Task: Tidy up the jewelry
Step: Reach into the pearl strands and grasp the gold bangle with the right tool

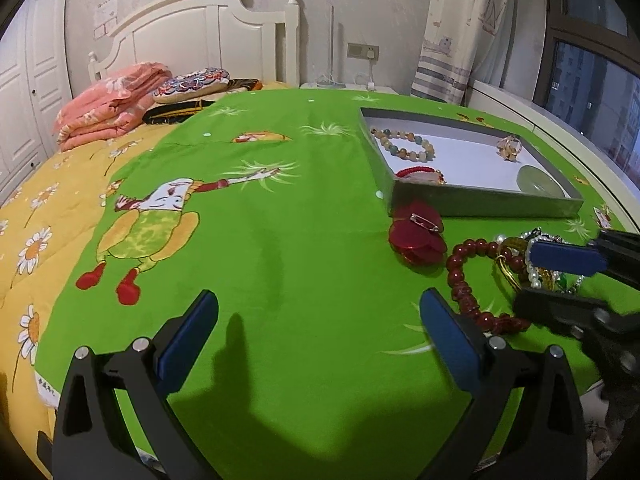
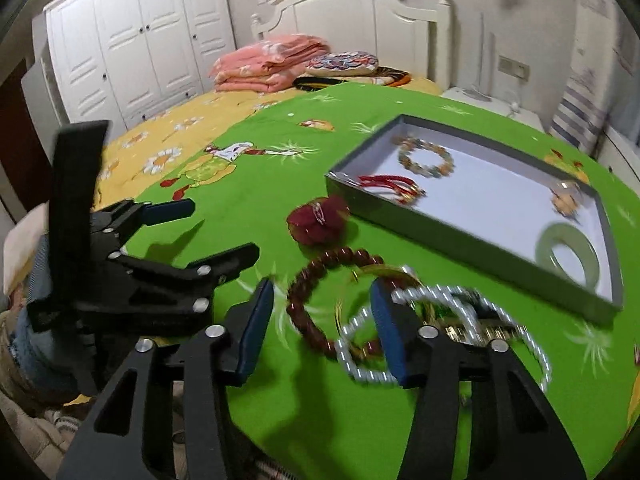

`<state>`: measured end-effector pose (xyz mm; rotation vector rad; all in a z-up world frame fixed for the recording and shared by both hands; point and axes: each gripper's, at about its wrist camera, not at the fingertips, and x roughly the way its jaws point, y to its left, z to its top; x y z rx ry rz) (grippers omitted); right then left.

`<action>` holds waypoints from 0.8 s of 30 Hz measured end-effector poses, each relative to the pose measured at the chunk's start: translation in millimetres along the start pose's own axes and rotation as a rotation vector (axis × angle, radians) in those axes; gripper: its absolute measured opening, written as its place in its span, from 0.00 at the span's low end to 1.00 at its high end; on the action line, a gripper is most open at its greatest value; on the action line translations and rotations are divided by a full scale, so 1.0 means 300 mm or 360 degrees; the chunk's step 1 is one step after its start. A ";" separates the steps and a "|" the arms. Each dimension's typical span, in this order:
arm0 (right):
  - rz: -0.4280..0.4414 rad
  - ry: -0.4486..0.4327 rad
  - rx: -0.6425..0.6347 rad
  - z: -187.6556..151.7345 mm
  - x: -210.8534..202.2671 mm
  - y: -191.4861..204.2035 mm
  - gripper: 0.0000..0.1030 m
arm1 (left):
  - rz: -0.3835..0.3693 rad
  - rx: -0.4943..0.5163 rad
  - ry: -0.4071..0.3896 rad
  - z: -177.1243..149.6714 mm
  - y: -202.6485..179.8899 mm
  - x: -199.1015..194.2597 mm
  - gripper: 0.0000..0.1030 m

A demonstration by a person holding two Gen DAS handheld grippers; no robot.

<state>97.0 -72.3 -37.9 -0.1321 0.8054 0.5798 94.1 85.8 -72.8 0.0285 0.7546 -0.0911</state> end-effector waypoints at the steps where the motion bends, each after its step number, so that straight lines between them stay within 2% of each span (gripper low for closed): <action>1: 0.0000 0.0027 0.0000 0.010 0.019 0.003 0.37 | 0.0003 0.0001 -0.0004 -0.002 0.003 -0.004 0.95; 6: -0.0062 0.0170 0.0030 0.029 0.079 -0.015 0.25 | 0.0026 0.0003 -0.0034 -0.015 0.030 -0.023 0.95; 9: -0.0174 0.0256 0.0010 0.023 0.091 -0.026 0.25 | 0.0021 -0.0015 -0.0029 -0.026 0.048 -0.024 0.95; 15: -0.0207 0.0306 -0.0017 0.000 0.086 -0.035 0.24 | -0.0010 -0.0052 -0.0020 -0.033 0.060 -0.020 0.95; 16: -0.0215 0.0303 -0.0034 -0.002 0.090 -0.029 0.22 | -0.0013 -0.0050 -0.0020 -0.034 0.059 -0.020 0.95; 17: -0.0196 0.0287 -0.0046 -0.004 0.092 -0.023 0.13 | -0.0014 -0.0038 -0.0024 -0.035 0.055 -0.022 0.95; 18: -0.0166 0.0275 -0.0045 -0.004 0.092 -0.019 0.09 | -0.0014 -0.0026 -0.0026 -0.035 0.051 -0.025 0.95; 22: -0.0092 0.0115 0.0021 0.008 0.037 -0.035 0.07 | -0.0014 -0.0002 -0.0034 -0.035 0.046 -0.037 0.95; 24: 0.0005 -0.0001 0.0119 0.015 -0.016 -0.076 0.07 | -0.0027 -0.0013 -0.0025 -0.033 0.052 -0.036 0.95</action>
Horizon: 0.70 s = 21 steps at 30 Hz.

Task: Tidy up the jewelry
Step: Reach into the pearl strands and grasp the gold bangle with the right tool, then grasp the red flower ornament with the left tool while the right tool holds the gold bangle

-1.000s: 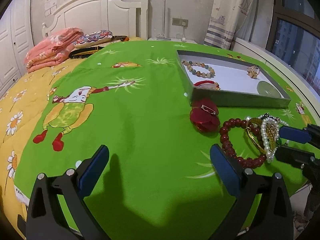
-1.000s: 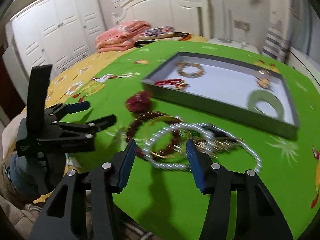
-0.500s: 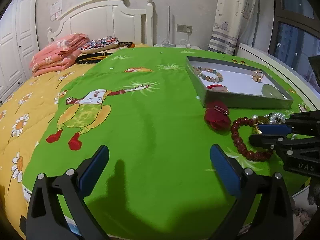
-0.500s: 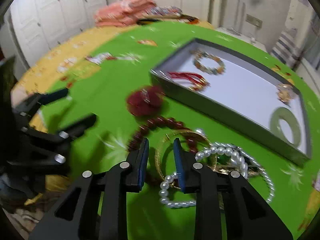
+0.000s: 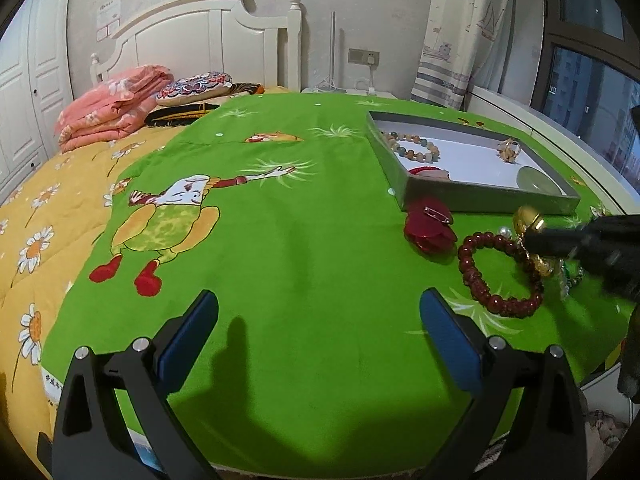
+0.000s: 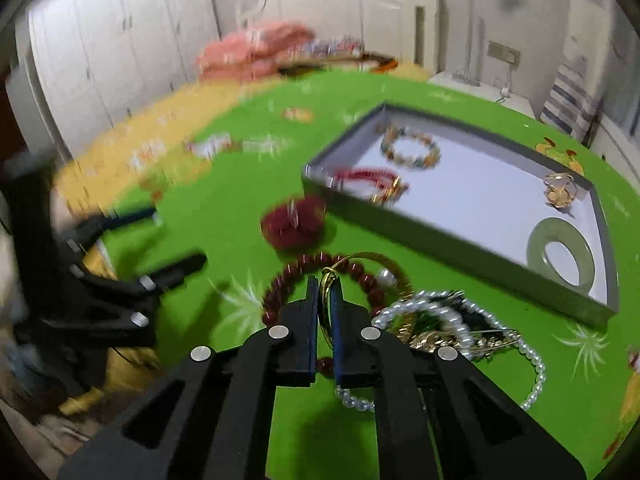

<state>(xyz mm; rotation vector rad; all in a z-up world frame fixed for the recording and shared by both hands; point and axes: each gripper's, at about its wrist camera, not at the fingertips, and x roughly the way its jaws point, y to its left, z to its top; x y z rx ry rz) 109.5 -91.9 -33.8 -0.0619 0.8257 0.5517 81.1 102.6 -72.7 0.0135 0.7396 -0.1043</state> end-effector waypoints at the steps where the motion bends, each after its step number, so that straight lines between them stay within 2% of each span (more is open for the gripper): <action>1: 0.0060 -0.0049 0.0034 0.001 -0.024 -0.016 0.07 | -0.0006 -0.0007 0.0006 0.001 0.002 0.002 0.95; 6: 0.0299 -0.0214 0.0217 -0.004 -0.100 -0.092 0.07 | -0.0024 -0.0005 0.0046 0.003 -0.012 0.023 0.95; 8: 0.0332 -0.0232 0.0275 -0.004 -0.106 -0.109 0.07 | -0.0037 0.0012 0.0057 0.009 -0.025 0.027 0.95; 12: 0.0301 -0.0259 0.0314 -0.009 -0.122 -0.129 0.07 | -0.0148 -0.0017 0.0099 0.047 -0.037 0.053 0.95; 17: 0.0194 -0.0308 0.0258 -0.016 -0.167 -0.123 0.07 | -0.0265 -0.0079 0.0120 0.132 -0.070 0.099 0.94; 21: 0.0162 -0.0333 0.0247 -0.026 -0.191 -0.134 0.07 | -0.0232 0.0030 0.0127 0.171 -0.142 0.130 0.93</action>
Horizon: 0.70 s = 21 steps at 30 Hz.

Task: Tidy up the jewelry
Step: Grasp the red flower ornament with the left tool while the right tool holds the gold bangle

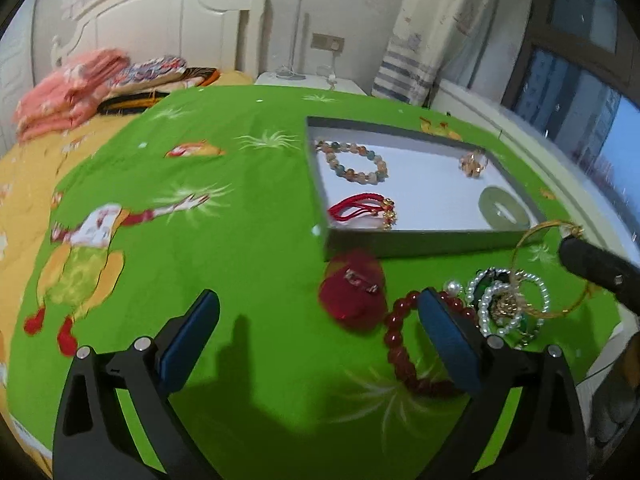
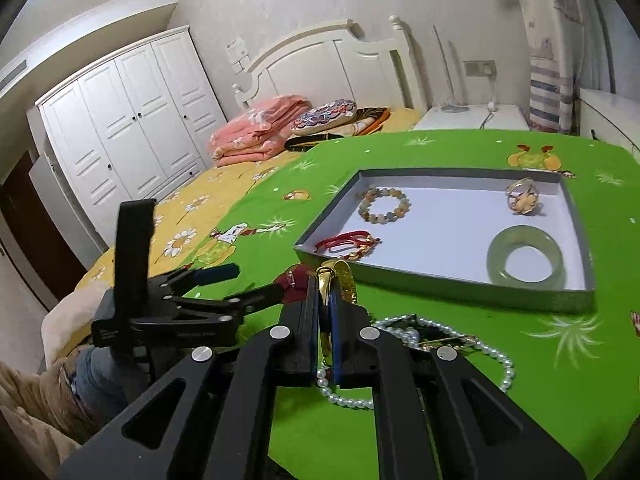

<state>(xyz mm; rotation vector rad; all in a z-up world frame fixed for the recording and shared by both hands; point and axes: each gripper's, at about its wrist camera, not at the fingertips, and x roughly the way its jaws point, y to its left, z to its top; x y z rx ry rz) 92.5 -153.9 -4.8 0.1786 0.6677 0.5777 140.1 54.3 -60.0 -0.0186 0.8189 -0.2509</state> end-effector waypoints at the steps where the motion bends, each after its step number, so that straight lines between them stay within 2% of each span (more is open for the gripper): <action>1: -0.0007 -0.0003 -0.0001 -0.001 -0.002 -0.004 0.07 | 0.0001 0.0001 0.0009 0.001 -0.003 0.005 0.92; 3: -0.0014 -0.0006 0.0004 -0.007 -0.012 -0.014 0.07 | -0.0026 -0.0036 0.0033 -0.001 0.003 0.015 0.92; 4: -0.0016 -0.0009 0.0010 -0.009 -0.015 -0.022 0.07 | -0.0034 -0.0051 0.0040 -0.001 0.004 0.019 0.88; 5: -0.0019 -0.0013 0.0020 -0.013 -0.018 -0.031 0.07 | -0.0051 -0.0068 0.0052 -0.003 0.009 0.026 0.80; 6: -0.0019 -0.0013 0.0028 -0.014 -0.017 -0.041 0.07 | -0.0079 -0.0073 0.0067 -0.002 0.012 0.035 0.76; 8: -0.0018 -0.0014 0.0046 -0.016 -0.017 -0.052 0.07 | -0.0077 -0.0062 0.0084 0.000 0.006 0.050 0.73; 14: -0.0019 -0.0018 0.0053 -0.020 -0.018 -0.059 0.07 | 0.0106 0.0053 0.0022 0.009 -0.040 0.046 0.73; 20: -0.0025 -0.0027 0.0070 -0.019 -0.026 -0.079 0.07 | 0.0386 0.0056 -0.0056 0.018 -0.001 0.006 0.76; 21: -0.0025 -0.0027 0.0072 -0.018 -0.027 -0.082 0.07 | 0.0398 0.0026 -0.0077 0.019 0.020 -0.009 0.76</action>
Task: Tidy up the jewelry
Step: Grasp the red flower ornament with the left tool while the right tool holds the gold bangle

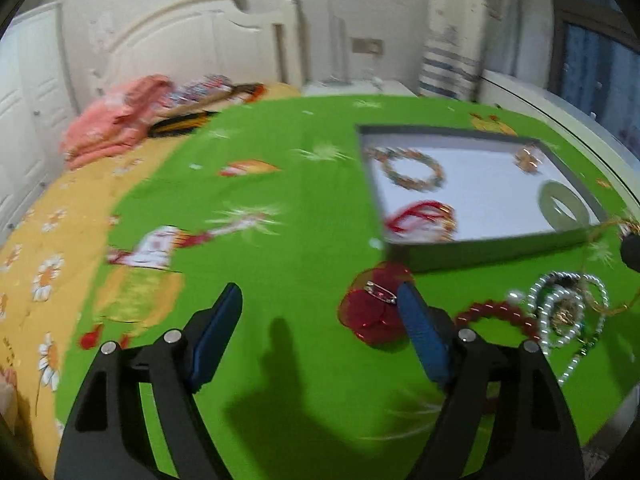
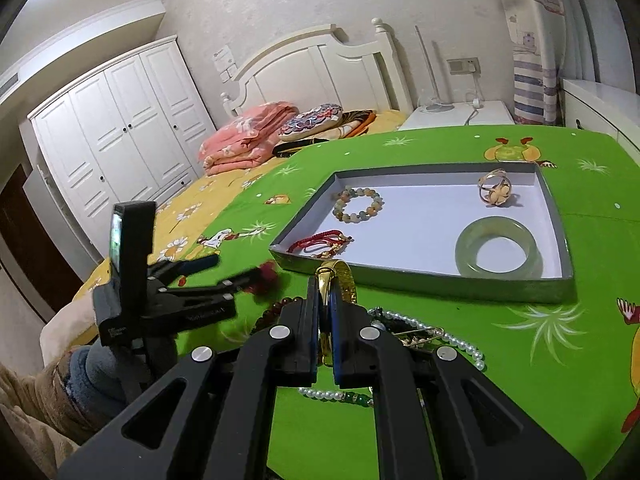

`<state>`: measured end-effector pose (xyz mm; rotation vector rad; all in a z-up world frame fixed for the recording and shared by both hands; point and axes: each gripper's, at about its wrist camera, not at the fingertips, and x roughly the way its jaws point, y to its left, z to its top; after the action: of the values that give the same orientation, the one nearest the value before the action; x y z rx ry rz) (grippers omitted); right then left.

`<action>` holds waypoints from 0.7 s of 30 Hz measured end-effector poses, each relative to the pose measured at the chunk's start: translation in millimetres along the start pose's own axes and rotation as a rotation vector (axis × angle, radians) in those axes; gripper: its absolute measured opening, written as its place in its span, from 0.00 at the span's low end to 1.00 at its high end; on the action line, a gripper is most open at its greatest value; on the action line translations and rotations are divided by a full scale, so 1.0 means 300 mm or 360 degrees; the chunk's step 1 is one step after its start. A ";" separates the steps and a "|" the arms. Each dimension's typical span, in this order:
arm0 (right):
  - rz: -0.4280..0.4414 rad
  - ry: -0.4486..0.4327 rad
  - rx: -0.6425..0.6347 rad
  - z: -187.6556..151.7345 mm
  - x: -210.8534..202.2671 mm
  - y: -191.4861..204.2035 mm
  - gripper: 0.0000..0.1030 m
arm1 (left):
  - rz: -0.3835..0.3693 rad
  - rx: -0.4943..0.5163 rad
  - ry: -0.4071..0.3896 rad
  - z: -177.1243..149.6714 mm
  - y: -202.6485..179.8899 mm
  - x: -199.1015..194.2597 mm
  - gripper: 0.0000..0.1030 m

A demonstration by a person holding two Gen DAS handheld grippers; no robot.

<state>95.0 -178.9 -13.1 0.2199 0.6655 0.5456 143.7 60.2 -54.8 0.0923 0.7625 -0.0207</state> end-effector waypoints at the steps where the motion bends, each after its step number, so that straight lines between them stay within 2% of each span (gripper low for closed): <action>1: 0.0002 0.0001 0.0000 0.000 -0.002 0.000 0.07 | 0.0014 -0.0032 -0.0004 0.001 0.022 -0.006 0.76; 4: 0.0003 0.0003 -0.0008 0.000 -0.001 0.005 0.07 | 0.0128 -0.0157 -0.0003 -0.004 0.119 -0.012 0.76; 9: 0.0004 0.0008 -0.0030 -0.001 0.000 0.015 0.07 | 0.0178 -0.0294 0.0090 -0.034 0.254 0.024 0.75; 12: 0.0006 0.0012 -0.0039 0.001 0.002 0.024 0.07 | 0.0131 -0.0355 0.0072 -0.048 0.306 0.005 0.75; 15: 0.0009 0.0026 -0.0050 -0.001 0.014 0.035 0.07 | 0.0107 -0.0362 0.0017 -0.042 0.306 -0.020 0.75; 17: 0.0009 0.0037 -0.0059 0.000 0.025 0.040 0.07 | 0.0017 -0.0367 -0.0016 -0.038 0.291 -0.042 0.75; 18: 0.0010 0.0041 -0.0065 -0.002 0.029 0.043 0.07 | -0.0040 -0.0337 -0.0018 -0.034 0.271 -0.044 0.75; 21: 0.0008 0.0044 -0.0072 -0.003 0.030 0.048 0.07 | -0.0075 -0.0179 0.0006 -0.032 0.186 -0.026 0.74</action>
<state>94.5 -161.9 -13.3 0.1723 0.6787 0.5688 134.3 116.5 -52.1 -0.0323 0.7680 -0.0222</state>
